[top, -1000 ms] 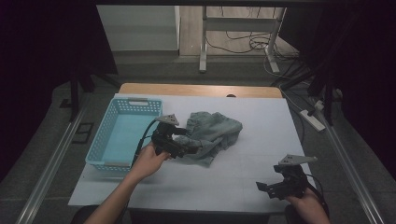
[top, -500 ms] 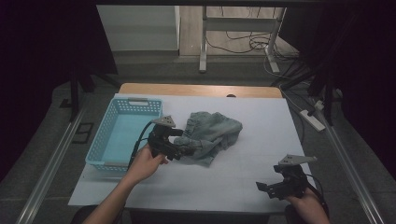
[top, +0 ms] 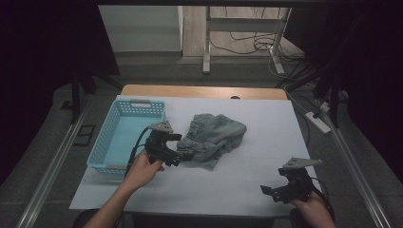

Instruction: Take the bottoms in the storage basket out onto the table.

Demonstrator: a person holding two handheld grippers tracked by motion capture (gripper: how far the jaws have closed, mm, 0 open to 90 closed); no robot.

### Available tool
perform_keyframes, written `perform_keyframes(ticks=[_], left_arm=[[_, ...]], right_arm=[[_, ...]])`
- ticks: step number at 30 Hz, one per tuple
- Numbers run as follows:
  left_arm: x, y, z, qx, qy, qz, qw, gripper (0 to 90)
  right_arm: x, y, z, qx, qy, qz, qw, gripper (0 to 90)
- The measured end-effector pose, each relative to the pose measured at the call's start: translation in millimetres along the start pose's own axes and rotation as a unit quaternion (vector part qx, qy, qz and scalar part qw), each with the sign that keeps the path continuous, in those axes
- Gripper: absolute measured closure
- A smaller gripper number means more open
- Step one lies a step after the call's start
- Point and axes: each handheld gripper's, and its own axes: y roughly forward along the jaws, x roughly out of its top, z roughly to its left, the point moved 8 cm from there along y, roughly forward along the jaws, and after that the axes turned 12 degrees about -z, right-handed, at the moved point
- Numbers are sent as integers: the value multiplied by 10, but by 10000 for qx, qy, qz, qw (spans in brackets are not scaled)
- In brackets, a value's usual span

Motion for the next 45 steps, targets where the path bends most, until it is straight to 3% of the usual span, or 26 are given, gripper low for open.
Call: perform_keyframes(ticks=[17,28,45], left_arm=[[-120,-204,33,211,-100,-35,9997,5],[-153,-366,9,217,-317,-81,9992,10],[-252,-538,-35,321,-286,-71,9990,17]], right_arm=[[0,4,-1,-25,-7,1,10000,1],[1,1,-3,-40,-16,1,10000,1],[1,2,-2,-52,-32,-4,10000,1]])
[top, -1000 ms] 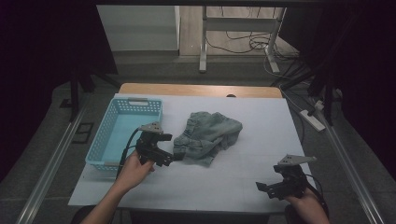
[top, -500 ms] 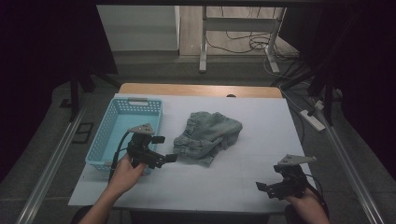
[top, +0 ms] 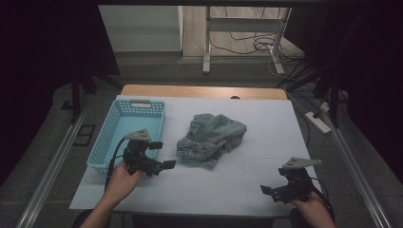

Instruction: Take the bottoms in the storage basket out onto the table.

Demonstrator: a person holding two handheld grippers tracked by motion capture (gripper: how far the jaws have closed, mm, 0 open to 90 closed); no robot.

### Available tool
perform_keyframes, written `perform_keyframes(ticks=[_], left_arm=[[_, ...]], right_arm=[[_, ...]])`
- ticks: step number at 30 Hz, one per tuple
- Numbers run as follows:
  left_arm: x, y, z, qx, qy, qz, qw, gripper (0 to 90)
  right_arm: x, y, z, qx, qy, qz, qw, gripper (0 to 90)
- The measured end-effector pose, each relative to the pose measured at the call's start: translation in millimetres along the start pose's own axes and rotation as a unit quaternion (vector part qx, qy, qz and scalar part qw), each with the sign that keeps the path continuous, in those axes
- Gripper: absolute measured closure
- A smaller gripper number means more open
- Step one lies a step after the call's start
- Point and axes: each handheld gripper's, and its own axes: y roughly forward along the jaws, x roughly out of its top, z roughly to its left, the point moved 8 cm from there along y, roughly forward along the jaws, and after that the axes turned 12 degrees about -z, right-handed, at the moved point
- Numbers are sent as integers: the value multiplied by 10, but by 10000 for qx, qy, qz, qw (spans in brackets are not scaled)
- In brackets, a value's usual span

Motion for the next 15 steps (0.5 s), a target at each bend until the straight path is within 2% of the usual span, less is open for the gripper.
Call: perform_keyframes(ticks=[8,15], left_arm=[[-78,-78,9,39,-48,-49,10000,17],[-141,-173,37,23,-195,-188,9996,18]], right_arm=[[5,-5,-6,-38,38,-41,10000,0],[8,-9,-10,-43,59,-60,10000,1]])
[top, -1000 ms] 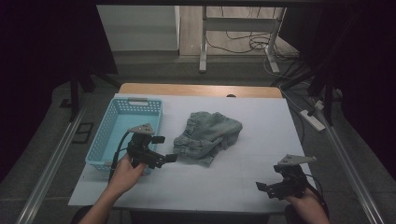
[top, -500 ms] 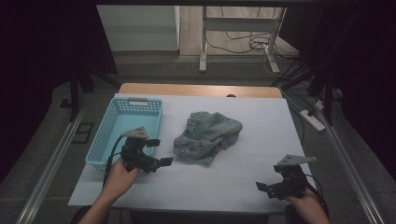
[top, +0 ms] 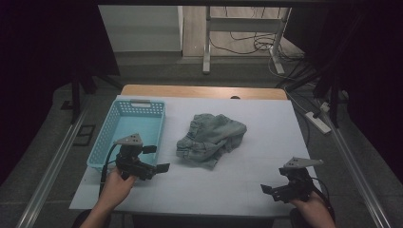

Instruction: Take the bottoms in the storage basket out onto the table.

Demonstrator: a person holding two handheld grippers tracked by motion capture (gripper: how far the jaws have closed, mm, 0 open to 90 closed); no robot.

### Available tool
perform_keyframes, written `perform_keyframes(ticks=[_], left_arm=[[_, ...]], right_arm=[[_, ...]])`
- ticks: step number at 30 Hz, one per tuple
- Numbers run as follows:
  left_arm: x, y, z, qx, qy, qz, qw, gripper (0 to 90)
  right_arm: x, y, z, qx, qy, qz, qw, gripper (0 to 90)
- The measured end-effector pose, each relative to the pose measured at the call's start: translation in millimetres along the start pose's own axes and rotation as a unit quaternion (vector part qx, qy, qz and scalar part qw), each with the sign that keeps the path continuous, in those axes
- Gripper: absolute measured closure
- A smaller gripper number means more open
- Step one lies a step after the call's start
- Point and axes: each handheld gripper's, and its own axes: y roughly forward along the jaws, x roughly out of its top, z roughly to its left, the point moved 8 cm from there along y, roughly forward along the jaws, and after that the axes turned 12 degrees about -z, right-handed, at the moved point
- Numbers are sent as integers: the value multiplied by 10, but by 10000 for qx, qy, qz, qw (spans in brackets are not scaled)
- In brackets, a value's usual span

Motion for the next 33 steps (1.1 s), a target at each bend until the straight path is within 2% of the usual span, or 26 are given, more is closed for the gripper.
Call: perform_keyframes(ticks=[13,23,33], left_arm=[[-185,-196,52,177,-141,-122,9997,13],[-330,-316,63,336,-189,-84,9992,10],[-475,-471,64,458,-352,-147,9982,7]], right_arm=[[-7,11,12,-2,-88,54,9999,1],[-7,13,14,-14,-97,49,9999,1],[-10,15,16,-18,-111,73,9999,0]])
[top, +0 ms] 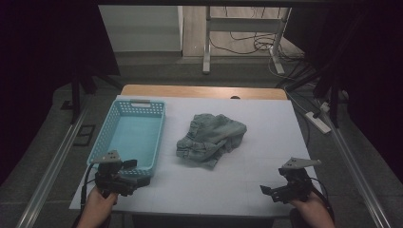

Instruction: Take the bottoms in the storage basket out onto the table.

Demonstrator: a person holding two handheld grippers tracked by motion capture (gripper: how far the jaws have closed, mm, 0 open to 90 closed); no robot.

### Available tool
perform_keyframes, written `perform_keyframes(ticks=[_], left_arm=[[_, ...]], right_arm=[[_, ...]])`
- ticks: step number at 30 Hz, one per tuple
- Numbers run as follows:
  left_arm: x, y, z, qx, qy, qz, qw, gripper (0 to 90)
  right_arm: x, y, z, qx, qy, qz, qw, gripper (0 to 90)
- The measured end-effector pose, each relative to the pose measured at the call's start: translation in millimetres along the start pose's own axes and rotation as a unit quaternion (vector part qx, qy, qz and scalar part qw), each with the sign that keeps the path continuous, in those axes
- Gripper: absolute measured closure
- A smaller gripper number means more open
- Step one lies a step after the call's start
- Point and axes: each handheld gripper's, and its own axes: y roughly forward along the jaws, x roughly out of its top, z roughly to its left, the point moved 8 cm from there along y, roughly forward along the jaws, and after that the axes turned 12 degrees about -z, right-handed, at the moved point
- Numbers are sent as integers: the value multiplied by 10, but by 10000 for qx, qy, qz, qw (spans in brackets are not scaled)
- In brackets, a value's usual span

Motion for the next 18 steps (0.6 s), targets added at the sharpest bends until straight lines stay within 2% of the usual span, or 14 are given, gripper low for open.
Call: perform_keyframes(ticks=[18], left_arm=[[-134,-221,71,284,-118,-64,9995,0]], right_arm=[[2,-2,-2,-9,3,-13,10000,0]])
